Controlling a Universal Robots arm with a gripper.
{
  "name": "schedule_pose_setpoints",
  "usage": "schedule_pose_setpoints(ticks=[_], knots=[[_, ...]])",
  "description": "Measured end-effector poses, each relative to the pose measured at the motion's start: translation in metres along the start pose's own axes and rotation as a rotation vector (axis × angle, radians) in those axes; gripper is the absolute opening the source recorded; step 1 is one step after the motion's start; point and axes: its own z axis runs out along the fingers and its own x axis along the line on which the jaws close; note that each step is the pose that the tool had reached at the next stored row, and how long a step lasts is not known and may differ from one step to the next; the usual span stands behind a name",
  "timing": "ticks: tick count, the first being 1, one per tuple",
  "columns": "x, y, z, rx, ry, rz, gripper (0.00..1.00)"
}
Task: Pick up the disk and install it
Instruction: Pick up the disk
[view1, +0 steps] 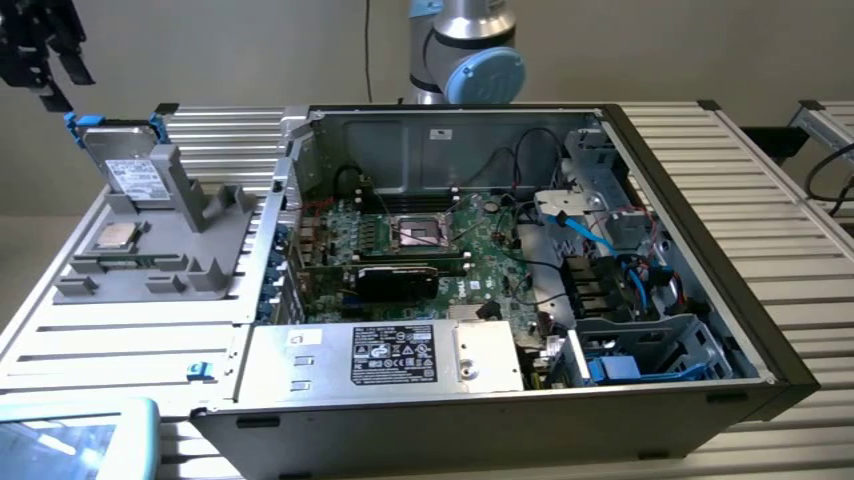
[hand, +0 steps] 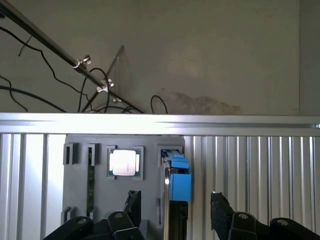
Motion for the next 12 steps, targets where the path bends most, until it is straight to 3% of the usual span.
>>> schedule_pose_setpoints(ticks=[7, 9, 12], knots=[[-0.004, -0.0008, 0.0058, 0.0005, 0.0385, 0.002, 0.66], [-0.009, -0.0016, 0.0081, 0.0004, 0.0444, 0.002, 0.66], [-0.013, -0.0018, 0.0136, 0.0006, 0.0458, 0.003, 0.66]])
